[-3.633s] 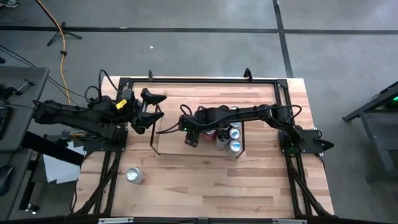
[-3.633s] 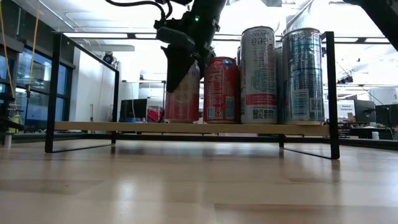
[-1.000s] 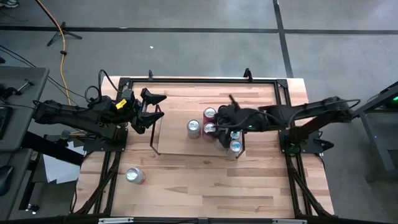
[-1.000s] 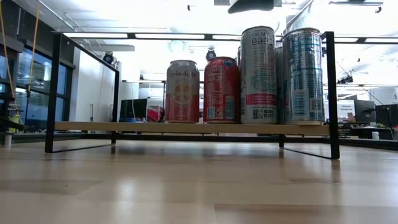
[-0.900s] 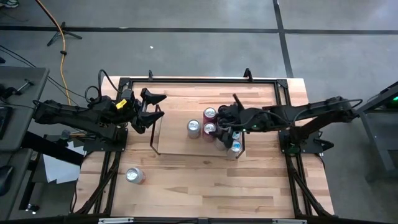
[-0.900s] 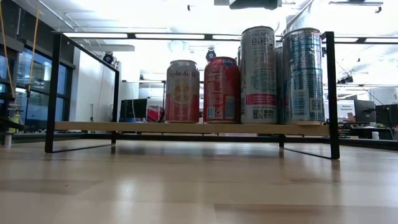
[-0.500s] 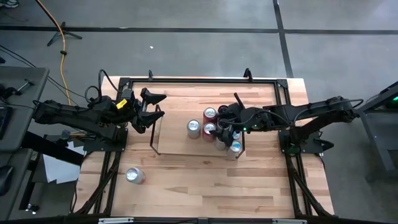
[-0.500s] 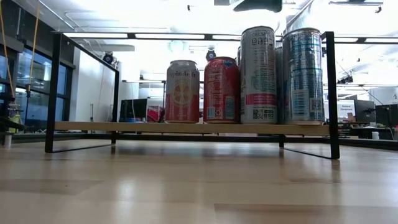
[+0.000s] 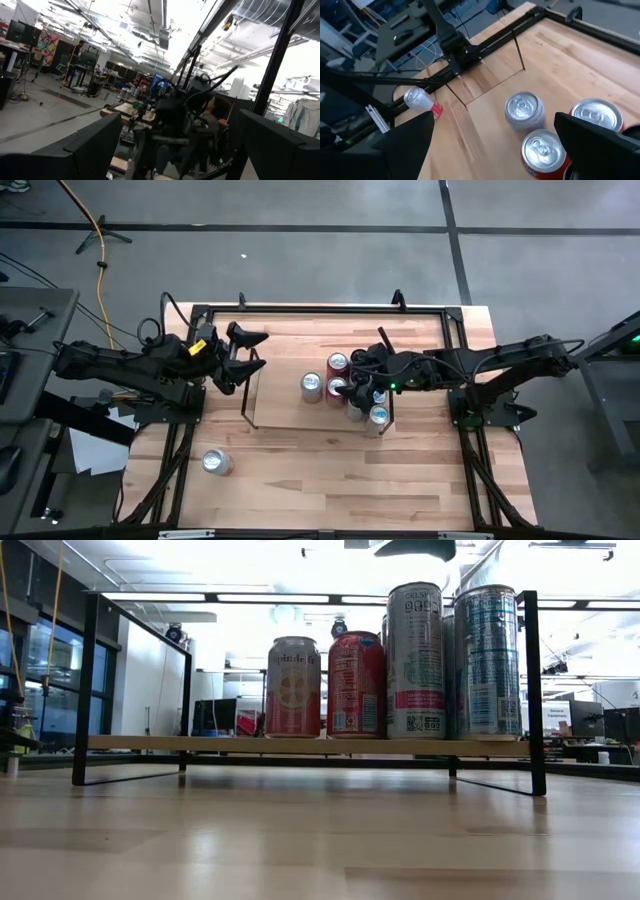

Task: Place canned beverage on shelf
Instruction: Put the pink soda can on the shelf

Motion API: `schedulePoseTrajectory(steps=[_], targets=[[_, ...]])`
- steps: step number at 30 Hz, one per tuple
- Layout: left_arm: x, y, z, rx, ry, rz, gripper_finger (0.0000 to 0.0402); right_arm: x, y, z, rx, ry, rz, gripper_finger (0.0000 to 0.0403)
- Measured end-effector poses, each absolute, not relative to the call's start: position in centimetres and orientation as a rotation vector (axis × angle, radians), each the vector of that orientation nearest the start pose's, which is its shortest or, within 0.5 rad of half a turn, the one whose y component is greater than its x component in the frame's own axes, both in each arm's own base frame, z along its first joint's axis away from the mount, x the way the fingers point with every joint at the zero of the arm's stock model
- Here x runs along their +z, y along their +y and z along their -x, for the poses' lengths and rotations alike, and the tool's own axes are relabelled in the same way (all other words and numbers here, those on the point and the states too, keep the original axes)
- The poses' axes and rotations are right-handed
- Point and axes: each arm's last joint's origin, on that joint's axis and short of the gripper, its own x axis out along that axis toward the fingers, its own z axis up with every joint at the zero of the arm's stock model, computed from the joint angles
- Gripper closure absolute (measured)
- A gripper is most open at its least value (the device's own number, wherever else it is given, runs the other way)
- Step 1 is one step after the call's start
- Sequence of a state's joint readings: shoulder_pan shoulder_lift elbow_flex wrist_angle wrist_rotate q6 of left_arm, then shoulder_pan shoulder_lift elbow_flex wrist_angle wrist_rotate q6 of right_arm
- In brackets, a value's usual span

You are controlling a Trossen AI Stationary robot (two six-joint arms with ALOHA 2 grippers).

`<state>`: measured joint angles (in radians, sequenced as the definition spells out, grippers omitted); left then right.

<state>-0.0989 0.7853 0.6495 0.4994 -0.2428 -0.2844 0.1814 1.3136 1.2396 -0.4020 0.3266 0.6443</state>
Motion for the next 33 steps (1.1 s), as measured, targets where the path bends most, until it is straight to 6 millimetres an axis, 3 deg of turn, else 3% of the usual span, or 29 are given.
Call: schedulePoseTrajectory(steps=[14,19,24,29,33], targets=[[34.6,-1.0,-17.5,0.097,-0.331,0.338,0.0046,35.9,4.3,-28.4,-0.274,0.374,-0.480,0.0004],[34.4,-1.0,-17.8,0.099,-0.318,0.463,0.0046,35.9,4.3,-28.4,-0.274,0.374,-0.478,0.0004],[34.9,-0.7,-19.5,0.165,-0.027,0.431,0.0046,35.9,4.3,-28.4,-0.274,0.374,-0.477,0.0004],[35.1,-0.5,-22.2,0.179,0.312,0.224,0.0046,35.9,4.3,-28.4,-0.274,0.375,-0.477,0.0004],[33.1,-0.7,-24.5,0.137,0.472,0.037,0.0046,36.0,4.3,-28.4,-0.263,0.377,-0.480,0.0004]])
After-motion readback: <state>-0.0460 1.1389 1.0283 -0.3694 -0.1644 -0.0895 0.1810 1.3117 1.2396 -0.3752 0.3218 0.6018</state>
